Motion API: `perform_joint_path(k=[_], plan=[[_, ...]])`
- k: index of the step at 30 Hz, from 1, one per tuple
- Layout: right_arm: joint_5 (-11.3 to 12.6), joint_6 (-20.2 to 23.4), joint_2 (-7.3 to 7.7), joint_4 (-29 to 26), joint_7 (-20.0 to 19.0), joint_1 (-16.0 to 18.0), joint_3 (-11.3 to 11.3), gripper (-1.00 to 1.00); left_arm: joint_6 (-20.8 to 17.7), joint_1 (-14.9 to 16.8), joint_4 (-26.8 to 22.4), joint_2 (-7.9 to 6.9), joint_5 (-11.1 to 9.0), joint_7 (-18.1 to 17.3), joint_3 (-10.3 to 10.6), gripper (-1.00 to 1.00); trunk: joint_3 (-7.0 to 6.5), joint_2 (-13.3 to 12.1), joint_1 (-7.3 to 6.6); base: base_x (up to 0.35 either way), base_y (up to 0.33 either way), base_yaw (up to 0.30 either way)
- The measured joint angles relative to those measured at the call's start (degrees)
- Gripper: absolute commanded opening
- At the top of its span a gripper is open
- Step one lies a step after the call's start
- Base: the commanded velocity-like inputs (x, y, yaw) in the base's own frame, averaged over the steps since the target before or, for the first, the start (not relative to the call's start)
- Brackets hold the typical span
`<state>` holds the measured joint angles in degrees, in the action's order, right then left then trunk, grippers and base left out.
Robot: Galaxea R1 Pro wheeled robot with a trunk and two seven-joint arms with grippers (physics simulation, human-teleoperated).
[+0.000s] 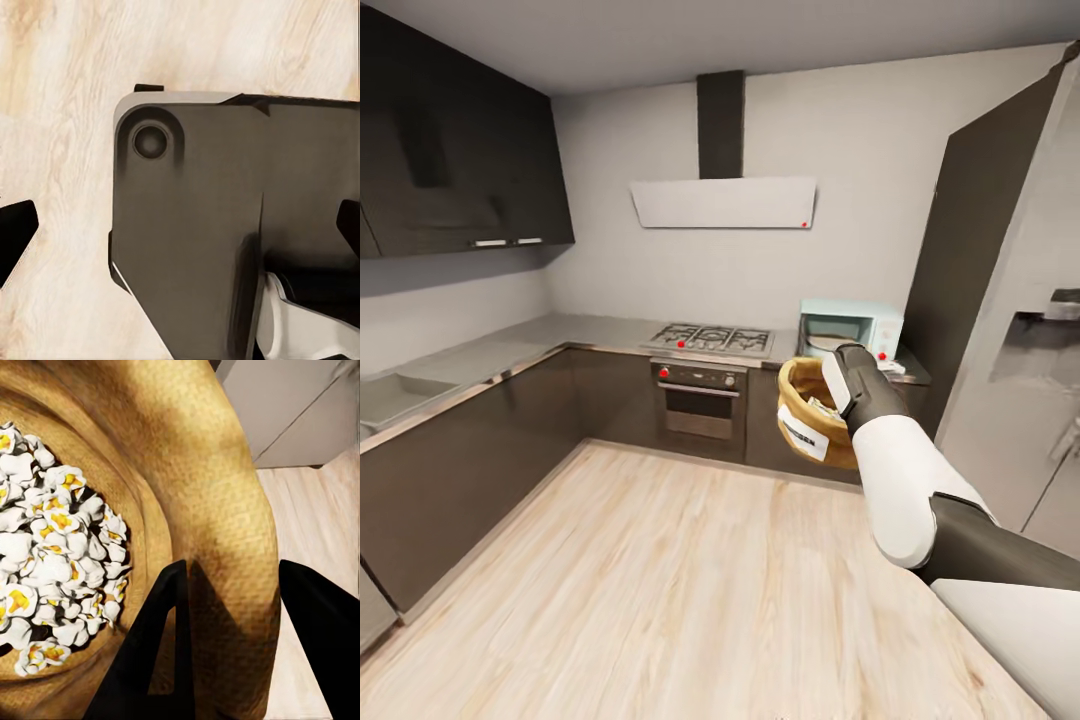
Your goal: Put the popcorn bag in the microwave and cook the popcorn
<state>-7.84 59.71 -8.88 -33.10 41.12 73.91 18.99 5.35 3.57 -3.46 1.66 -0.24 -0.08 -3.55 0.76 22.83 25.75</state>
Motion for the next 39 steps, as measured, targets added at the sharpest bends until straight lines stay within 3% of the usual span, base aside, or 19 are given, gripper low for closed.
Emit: perform_joint_path(k=[9,18,22,23,26,31,39], plan=[[-0.14,0.01,0.28,0.00,0.00,0.03,0.03,-1.00,0.00,0.01,0.00,0.06,0.00,0.09,0.00,1.00,0.00,0.00,0.00,0.000,0.000,-0.300],[-0.14,0.04,6.50,0.85,-1.95,-0.19,-0.03,-1.00,0.00,-0.15,0.00,-0.10,-0.02,0.30,-0.11,1.00,0.00,0.00,0.00,0.000,0.000,-0.300],[-0.10,0.01,6.83,0.86,-3.11,-0.36,-0.30,-1.00,-0.01,-0.18,-0.01,-0.02,0.00,0.53,-0.09,1.00,0.00,0.00,0.00,0.000,0.000,-0.089],[0.00,-1.82,6.79,0.93,-4.08,-0.87,-3.26,-1.00,-0.01,-0.31,0.04,-0.01,-0.04,0.55,-0.07,1.00,0.00,0.00,0.00,0.000,0.000,-0.005],[0.07,-2.62,6.80,0.94,-7.63,-1.84,-6.44,-1.00,-0.12,-0.34,0.07,-0.01,0.00,0.60,-0.02,1.00,0.00,0.02,-0.02,0.136,0.000,-0.001],[-0.23,-2.54,7.84,1.08,-10.82,-1.85,-6.61,-1.00,-0.78,-0.10,0.07,-0.03,-0.09,0.71,-0.15,1.00,0.00,0.01,-0.03,0.336,0.000,0.000],[-0.31,-3.19,8.38,3.03,-11.31,-1.88,-6.53,-1.00,-0.80,0.00,0.07,0.18,-0.16,0.80,-0.14,1.00,0.00,0.01,-0.03,0.342,0.000,0.000]])
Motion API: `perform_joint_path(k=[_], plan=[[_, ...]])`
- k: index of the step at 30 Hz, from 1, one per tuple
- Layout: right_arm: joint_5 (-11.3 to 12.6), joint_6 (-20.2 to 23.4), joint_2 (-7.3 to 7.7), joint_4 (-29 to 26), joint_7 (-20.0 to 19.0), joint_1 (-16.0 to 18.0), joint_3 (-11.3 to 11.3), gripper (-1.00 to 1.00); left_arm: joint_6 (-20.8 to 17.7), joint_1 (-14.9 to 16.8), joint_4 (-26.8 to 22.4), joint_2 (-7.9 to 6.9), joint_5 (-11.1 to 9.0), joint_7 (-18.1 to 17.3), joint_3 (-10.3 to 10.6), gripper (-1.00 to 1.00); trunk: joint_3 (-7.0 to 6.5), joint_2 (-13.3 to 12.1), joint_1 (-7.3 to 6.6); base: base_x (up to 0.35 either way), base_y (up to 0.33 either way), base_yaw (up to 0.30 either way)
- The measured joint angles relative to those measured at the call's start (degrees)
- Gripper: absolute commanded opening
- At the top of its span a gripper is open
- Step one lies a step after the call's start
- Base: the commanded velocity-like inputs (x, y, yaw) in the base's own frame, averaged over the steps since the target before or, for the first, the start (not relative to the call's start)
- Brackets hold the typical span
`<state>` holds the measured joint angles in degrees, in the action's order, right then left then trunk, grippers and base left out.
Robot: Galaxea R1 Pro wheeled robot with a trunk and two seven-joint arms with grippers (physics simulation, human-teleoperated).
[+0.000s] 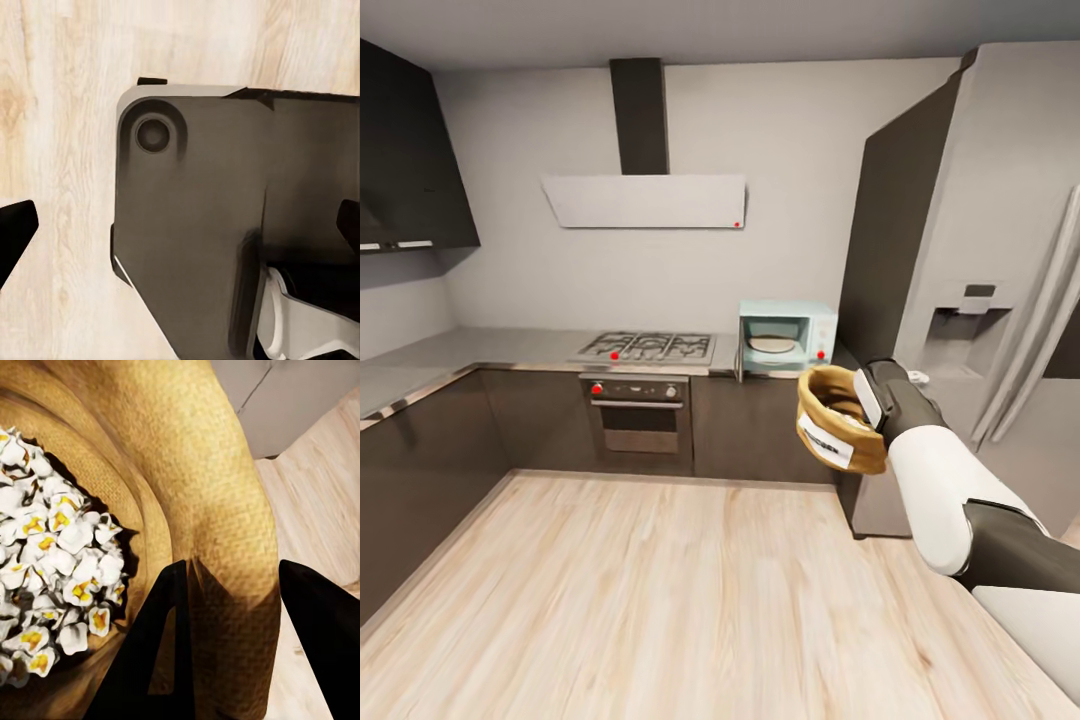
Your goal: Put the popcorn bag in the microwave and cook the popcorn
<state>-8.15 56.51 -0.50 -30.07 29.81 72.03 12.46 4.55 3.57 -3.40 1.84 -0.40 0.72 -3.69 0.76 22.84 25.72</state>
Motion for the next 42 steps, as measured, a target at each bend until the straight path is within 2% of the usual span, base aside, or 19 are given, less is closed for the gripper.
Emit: perform_joint_path(k=[35,42], plan=[[-0.19,-0.44,-0.06,0.06,-1.22,-0.18,-1.54,-1.00,-0.05,0.00,0.00,0.34,-0.08,0.00,-0.01,1.00,0.00,0.00,0.00,0.342,0.000,0.000],[-0.18,-0.43,-0.06,0.06,-1.23,-0.17,-1.62,-1.00,0.00,0.00,0.00,0.34,-0.08,0.00,-0.05,1.00,0.00,0.00,0.00,0.341,-0.096,0.000]])
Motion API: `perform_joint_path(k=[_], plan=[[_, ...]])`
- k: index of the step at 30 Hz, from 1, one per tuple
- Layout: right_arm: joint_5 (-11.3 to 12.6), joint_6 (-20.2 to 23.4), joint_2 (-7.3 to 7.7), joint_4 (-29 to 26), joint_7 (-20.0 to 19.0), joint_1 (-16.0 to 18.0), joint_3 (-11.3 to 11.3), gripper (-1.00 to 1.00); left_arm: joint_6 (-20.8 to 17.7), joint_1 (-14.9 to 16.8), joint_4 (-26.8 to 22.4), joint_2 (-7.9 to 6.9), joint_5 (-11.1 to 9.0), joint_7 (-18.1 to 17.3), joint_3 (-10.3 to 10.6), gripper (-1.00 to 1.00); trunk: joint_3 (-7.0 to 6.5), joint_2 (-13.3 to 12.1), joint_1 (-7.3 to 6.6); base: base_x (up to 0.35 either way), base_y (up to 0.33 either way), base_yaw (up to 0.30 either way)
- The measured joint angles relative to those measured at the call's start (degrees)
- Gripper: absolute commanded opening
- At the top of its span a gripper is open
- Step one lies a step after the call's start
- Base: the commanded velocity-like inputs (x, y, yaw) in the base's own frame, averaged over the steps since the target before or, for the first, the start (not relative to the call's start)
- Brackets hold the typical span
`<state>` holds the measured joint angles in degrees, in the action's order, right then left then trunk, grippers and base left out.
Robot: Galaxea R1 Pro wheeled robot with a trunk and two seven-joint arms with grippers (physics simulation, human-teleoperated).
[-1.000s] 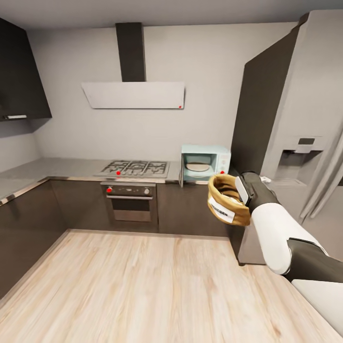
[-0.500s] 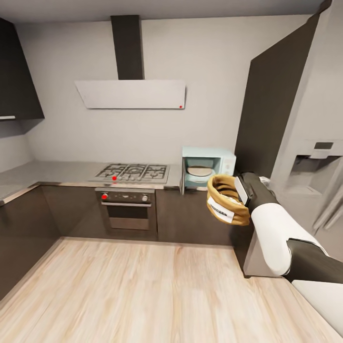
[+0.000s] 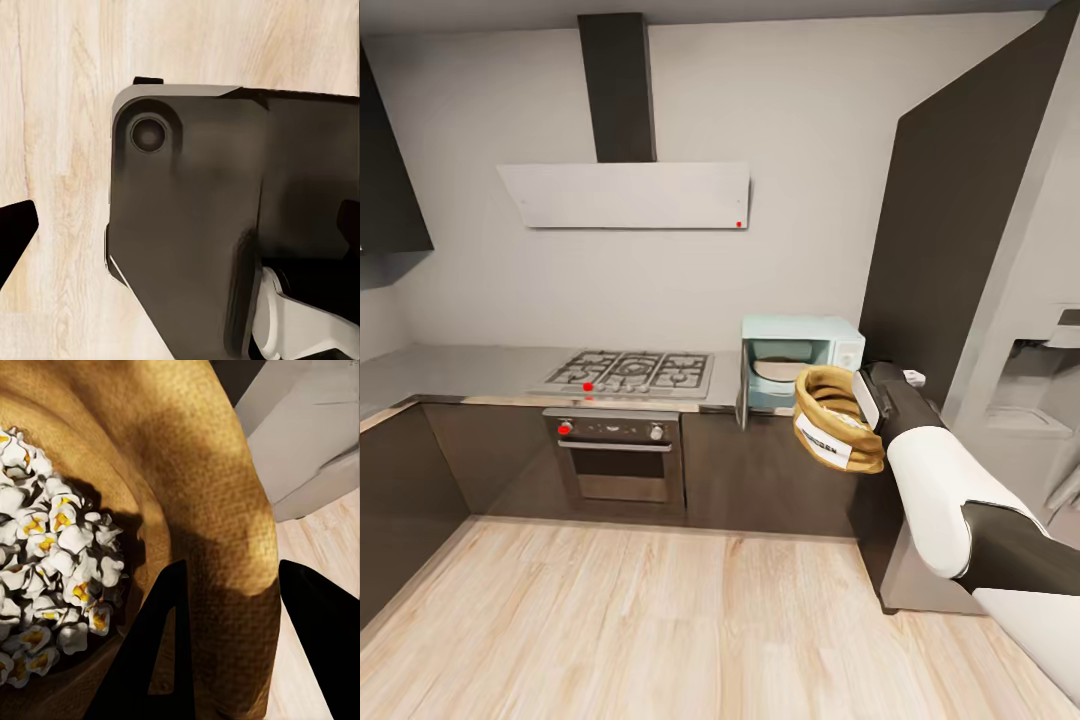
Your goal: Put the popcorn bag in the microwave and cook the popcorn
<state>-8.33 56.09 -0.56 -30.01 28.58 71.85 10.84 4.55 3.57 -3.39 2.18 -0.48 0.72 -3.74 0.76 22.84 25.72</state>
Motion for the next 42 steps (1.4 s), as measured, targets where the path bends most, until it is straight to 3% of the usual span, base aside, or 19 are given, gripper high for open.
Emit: perform_joint_path(k=[12,21,42], plan=[[0.21,-0.01,-0.59,0.21,0.03,-1.07,-0.68,-1.00,0.04,-0.19,0.00,0.09,0.07,-0.07,0.03,1.00,0.00,-0.01,0.03,0.237,-0.179,0.000],[0.03,-3.73,-1.04,6.54,0.41,-1.06,-1.96,-1.00,0.52,-0.53,0.00,0.09,0.16,-0.16,0.18,1.00,0.00,0.00,0.02,0.034,-0.001,0.000],[0.06,-3.60,-2.32,6.60,0.28,-0.81,-2.13,-1.00,0.45,-0.44,0.00,0.09,0.00,-0.07,-0.01,1.00,0.00,0.00,0.00,0.332,0.000,0.000]])
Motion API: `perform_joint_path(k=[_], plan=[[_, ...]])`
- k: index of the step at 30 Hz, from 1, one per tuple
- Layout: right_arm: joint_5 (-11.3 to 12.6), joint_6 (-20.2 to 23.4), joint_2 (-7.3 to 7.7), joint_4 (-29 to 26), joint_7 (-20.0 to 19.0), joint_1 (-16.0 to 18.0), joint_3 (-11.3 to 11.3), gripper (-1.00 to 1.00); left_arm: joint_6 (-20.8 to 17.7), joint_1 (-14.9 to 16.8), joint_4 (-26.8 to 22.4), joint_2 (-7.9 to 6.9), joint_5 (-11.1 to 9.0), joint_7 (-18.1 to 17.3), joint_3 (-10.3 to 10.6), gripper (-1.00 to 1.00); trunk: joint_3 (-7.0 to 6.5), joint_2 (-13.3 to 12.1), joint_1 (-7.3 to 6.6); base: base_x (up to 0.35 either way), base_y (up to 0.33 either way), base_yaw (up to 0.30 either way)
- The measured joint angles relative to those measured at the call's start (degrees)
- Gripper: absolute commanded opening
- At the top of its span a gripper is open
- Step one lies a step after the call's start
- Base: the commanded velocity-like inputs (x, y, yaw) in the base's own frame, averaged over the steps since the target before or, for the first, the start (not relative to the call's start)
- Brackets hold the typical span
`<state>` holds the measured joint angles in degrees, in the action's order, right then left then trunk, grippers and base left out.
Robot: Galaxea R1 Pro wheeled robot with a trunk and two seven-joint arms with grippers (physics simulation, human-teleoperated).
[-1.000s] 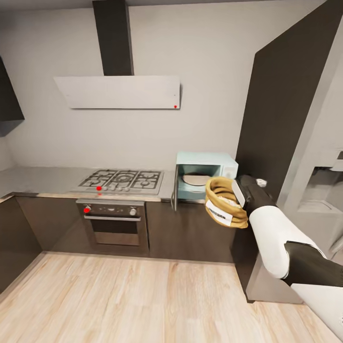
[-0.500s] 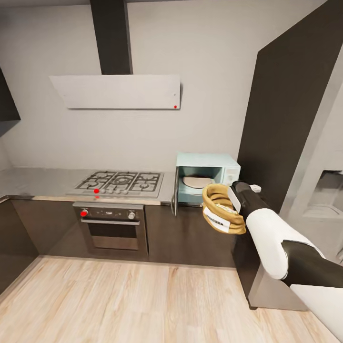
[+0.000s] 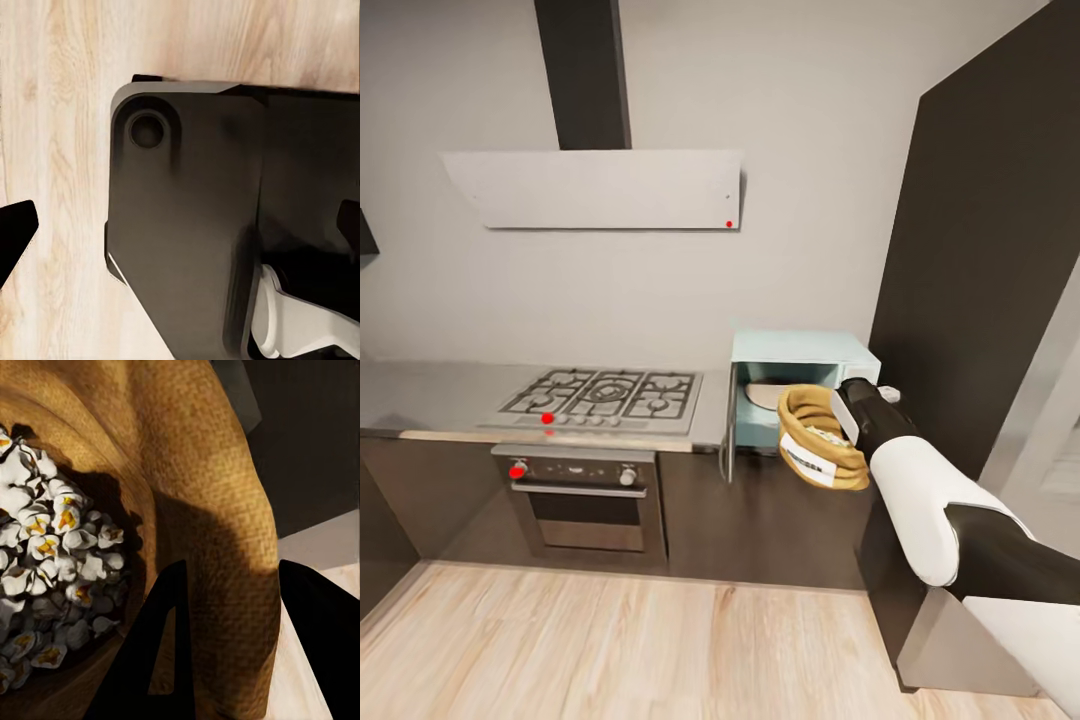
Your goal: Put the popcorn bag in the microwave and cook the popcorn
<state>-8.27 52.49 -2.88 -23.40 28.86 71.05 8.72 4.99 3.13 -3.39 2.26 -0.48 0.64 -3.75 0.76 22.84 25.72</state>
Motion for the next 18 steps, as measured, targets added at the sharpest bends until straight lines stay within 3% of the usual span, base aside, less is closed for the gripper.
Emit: perform_joint_path(k=[4,18], plan=[[0.01,0.00,0.05,0.00,-0.12,0.02,-0.08,-1.00,-0.01,-0.04,0.00,0.00,0.00,0.00,0.04,1.00,0.00,-0.01,0.01,0.267,0.000,0.000],[0.06,0.00,0.06,0.00,-0.12,0.02,-0.06,-1.00,0.17,-0.26,0.00,0.09,0.08,-0.03,0.28,1.00,0.00,0.00,0.03,0.022,0.000,0.000]])
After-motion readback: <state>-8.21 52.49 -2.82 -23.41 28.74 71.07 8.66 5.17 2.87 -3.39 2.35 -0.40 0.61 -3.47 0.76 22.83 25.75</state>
